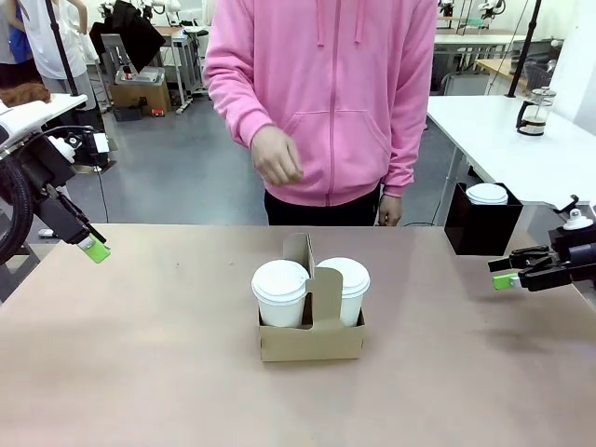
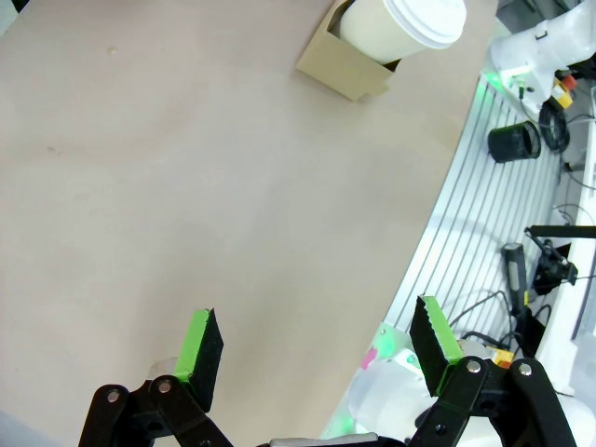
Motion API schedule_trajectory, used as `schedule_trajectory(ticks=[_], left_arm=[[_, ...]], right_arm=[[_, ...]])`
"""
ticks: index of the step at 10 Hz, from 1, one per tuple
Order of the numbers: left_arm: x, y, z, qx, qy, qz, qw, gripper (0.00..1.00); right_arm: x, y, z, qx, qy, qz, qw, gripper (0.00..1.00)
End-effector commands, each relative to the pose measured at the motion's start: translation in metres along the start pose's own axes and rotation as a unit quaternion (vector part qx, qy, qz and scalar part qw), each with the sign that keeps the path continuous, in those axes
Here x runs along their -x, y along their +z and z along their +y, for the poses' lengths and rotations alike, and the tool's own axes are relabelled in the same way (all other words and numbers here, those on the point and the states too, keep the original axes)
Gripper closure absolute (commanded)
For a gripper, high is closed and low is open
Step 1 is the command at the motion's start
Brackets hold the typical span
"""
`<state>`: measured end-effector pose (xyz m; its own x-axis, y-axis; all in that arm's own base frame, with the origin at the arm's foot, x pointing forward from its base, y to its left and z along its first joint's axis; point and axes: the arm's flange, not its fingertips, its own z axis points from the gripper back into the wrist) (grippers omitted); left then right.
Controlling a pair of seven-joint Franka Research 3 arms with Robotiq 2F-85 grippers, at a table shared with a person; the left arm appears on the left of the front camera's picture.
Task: Pour a drink into a cup and package it in a carrier.
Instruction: Insert the held 600 ml Paper Cup into the Cup Carrier.
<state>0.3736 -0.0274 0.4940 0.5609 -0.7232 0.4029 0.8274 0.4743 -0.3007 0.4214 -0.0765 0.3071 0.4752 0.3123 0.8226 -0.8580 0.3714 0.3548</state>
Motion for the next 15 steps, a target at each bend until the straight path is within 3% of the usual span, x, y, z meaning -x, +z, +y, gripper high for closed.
schedule_trajectory(ticks=[1, 15], left_arm=[[0.0013, 0.0002, 0.0013, -0.001, -0.009, 0.0, 1.0, 0.0], [0.0013, 0.0002, 0.0013, -0.001, -0.009, 0.0, 1.0, 0.0]], right_arm=[[-0.001, 0.003, -0.0007, -0.005, 0.007, 0.0, 1.0, 0.0], [-0.001, 0.003, -0.0007, -0.005, 0.007, 0.0, 1.0, 0.0]])
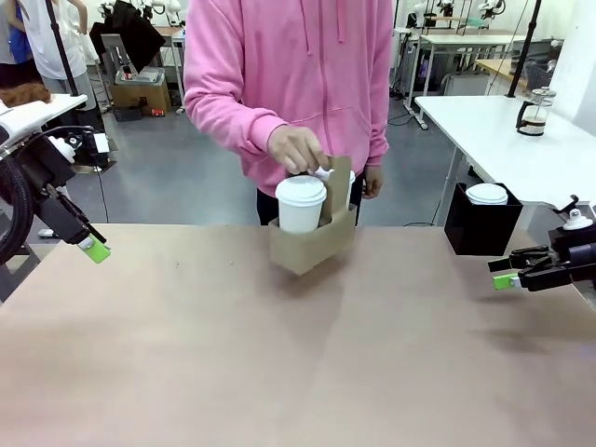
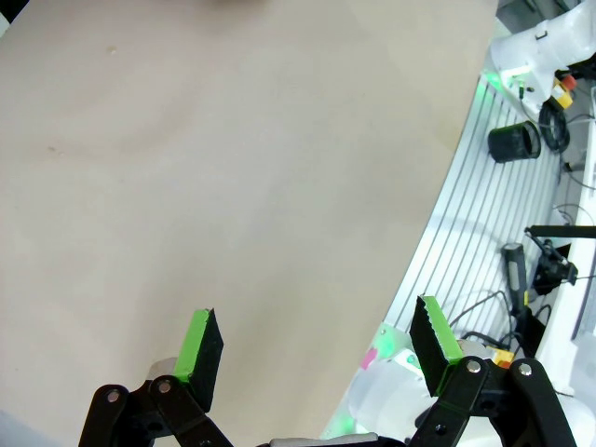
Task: Pour a drink into a cup and package it in a carrier.
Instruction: Insert the held 600 ml Paper Cup into the Cup Carrier.
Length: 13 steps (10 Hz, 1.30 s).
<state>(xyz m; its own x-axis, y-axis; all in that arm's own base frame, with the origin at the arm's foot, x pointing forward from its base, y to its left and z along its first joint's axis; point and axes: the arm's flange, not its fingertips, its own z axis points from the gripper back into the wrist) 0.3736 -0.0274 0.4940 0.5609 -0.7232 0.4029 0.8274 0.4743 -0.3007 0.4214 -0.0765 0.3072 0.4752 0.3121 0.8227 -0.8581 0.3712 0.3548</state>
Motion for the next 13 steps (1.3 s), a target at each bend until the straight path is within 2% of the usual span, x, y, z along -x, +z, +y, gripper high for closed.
schedule_trajectory(ticks=[1, 13], left_arm=[[0.0013, 0.0002, 0.0012, -0.001, -0.009, 0.0, 1.0, 0.0], [0.0013, 0.0002, 0.0012, -0.001, -0.009, 0.0, 1.0, 0.0]], right_arm=[[-0.001, 0.003, -0.0007, -0.005, 0.007, 0.0, 1.0, 0.0], [-0.001, 0.003, -0.0007, -0.005, 0.007, 0.0, 1.0, 0.0]])
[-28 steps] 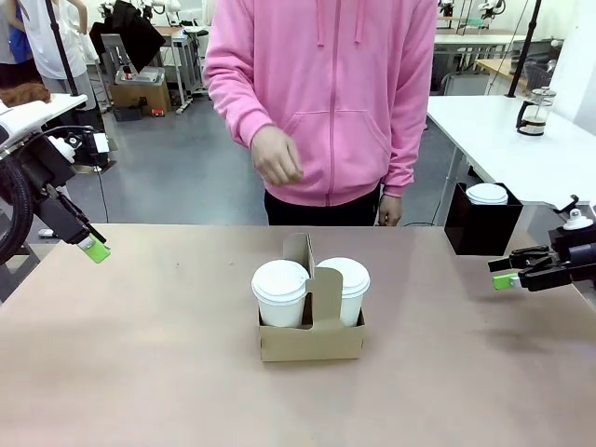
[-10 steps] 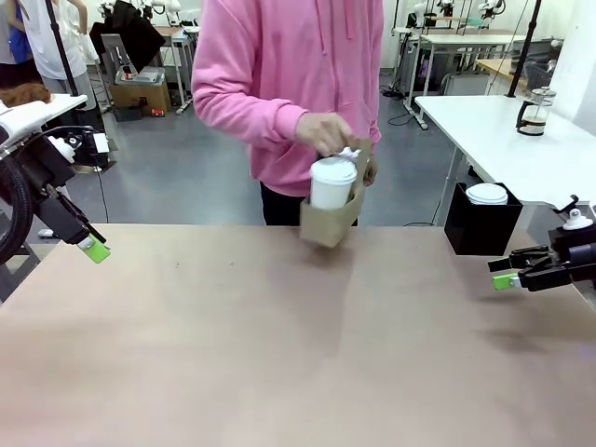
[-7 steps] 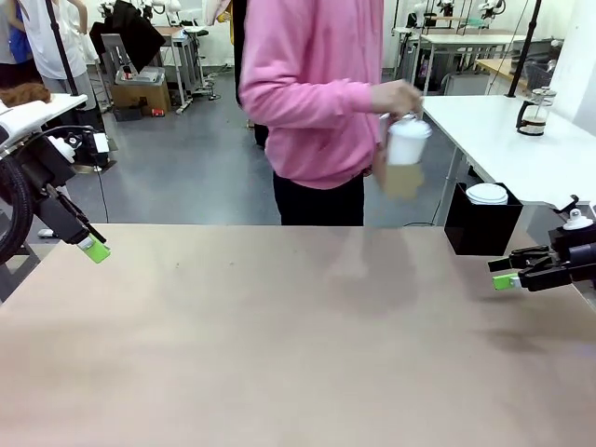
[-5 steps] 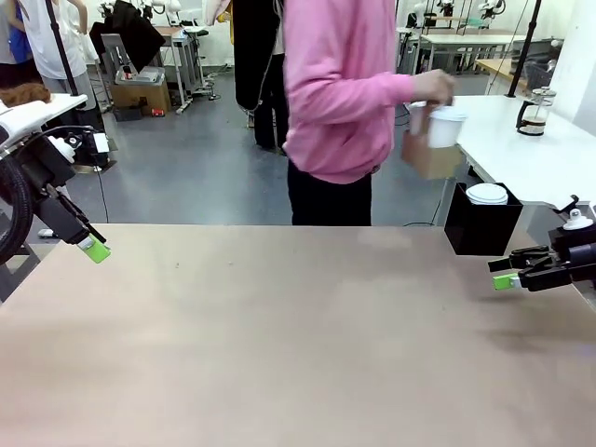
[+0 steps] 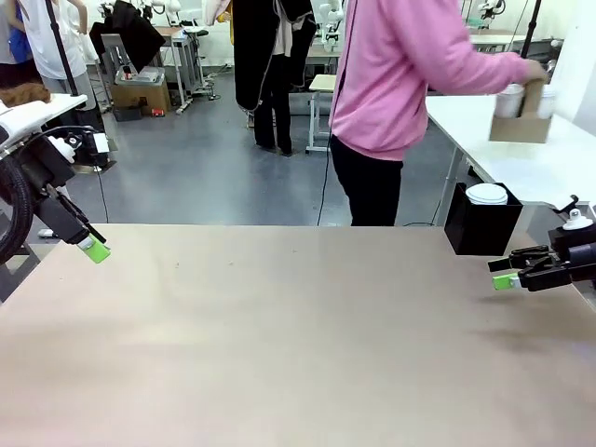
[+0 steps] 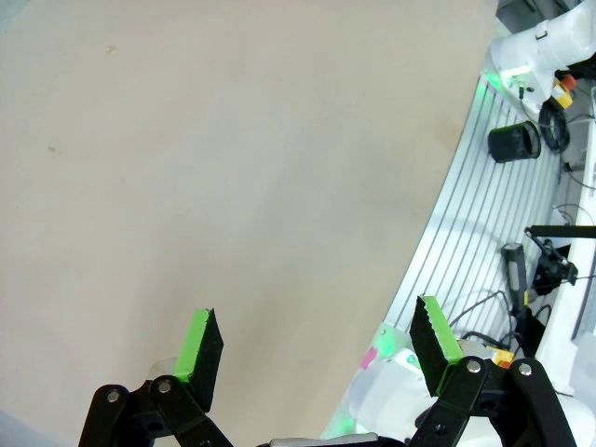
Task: Pour a drink into a cup and package it in a carrier.
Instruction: Insert the held 600 ml Paper Cup into the Cup Carrier.
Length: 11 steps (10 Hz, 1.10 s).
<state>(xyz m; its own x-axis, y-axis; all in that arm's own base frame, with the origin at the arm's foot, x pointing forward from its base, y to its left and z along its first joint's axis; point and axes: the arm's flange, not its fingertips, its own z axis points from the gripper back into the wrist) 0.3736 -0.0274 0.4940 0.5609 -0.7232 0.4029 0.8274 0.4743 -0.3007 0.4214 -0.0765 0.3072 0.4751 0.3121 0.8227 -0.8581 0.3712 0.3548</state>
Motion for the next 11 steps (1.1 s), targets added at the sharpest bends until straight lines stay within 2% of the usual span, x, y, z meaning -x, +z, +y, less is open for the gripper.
schedule_trajectory(ticks=[1, 11], left_arm=[[0.0013, 0.0002, 0.0013, -0.001, -0.009, 0.0, 1.0, 0.0], [0.0013, 0.0002, 0.0013, -0.001, -0.009, 0.0, 1.0, 0.0]], right_arm=[[-0.001, 0.003, -0.0007, -0.005, 0.007, 0.0, 1.0, 0.0], [-0.001, 0.003, -0.0007, -0.005, 0.007, 0.0, 1.0, 0.0]])
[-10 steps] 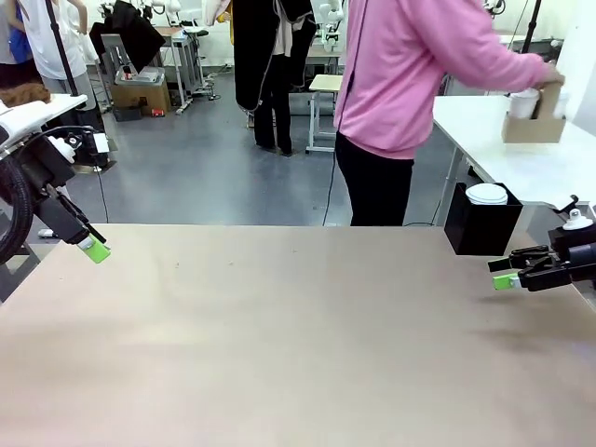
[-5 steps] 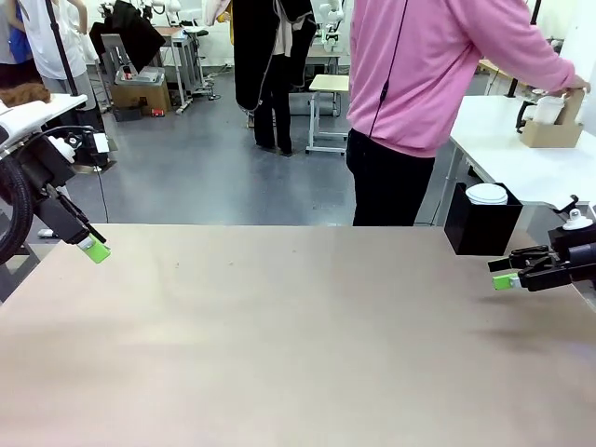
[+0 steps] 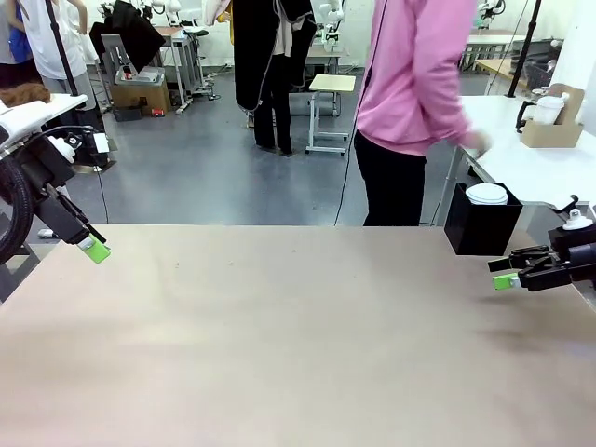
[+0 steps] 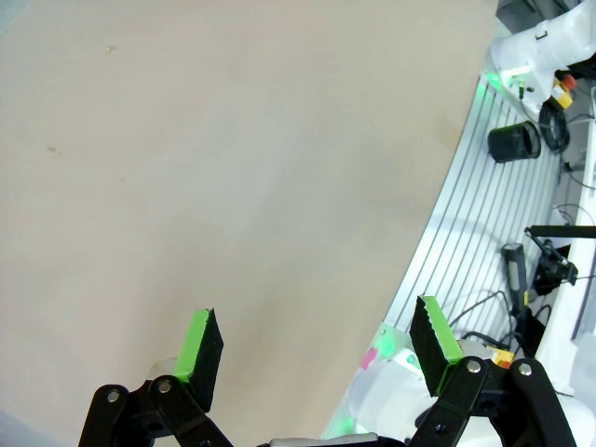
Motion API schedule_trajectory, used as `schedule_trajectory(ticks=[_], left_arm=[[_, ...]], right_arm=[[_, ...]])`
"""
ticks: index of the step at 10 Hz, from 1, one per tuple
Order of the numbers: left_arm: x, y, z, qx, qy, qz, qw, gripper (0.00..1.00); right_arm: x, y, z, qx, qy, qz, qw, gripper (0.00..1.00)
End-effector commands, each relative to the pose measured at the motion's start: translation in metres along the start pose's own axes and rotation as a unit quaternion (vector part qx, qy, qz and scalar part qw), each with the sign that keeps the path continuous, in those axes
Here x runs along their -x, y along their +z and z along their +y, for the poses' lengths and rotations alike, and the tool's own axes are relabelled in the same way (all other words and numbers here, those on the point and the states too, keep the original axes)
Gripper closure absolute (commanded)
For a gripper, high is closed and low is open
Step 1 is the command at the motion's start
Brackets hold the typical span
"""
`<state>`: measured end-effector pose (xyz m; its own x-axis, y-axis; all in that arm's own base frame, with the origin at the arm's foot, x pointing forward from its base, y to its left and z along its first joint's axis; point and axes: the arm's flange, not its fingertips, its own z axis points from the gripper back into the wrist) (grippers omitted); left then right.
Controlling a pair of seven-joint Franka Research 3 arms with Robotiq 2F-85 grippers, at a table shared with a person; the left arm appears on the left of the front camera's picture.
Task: Pour a drink into a cup and package it in a carrier.
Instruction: Insert the held 600 ml Paper Cup into the Cup Carrier.
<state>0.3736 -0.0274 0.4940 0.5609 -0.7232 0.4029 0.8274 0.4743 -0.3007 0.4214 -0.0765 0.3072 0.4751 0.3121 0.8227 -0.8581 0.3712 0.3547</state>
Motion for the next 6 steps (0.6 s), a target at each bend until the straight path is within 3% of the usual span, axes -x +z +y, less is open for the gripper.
schedule_trajectory(ticks=[1, 6], left_arm=[[0.0013, 0.0002, 0.0012, -0.001, -0.009, 0.0, 1.0, 0.0], [0.0013, 0.0002, 0.0012, -0.001, -0.009, 0.0, 1.0, 0.0]], right_arm=[[-0.001, 0.003, -0.0007, -0.005, 0.006, 0.0, 1.0, 0.0], [-0.001, 0.003, -0.0007, -0.005, 0.006, 0.0, 1.0, 0.0]])
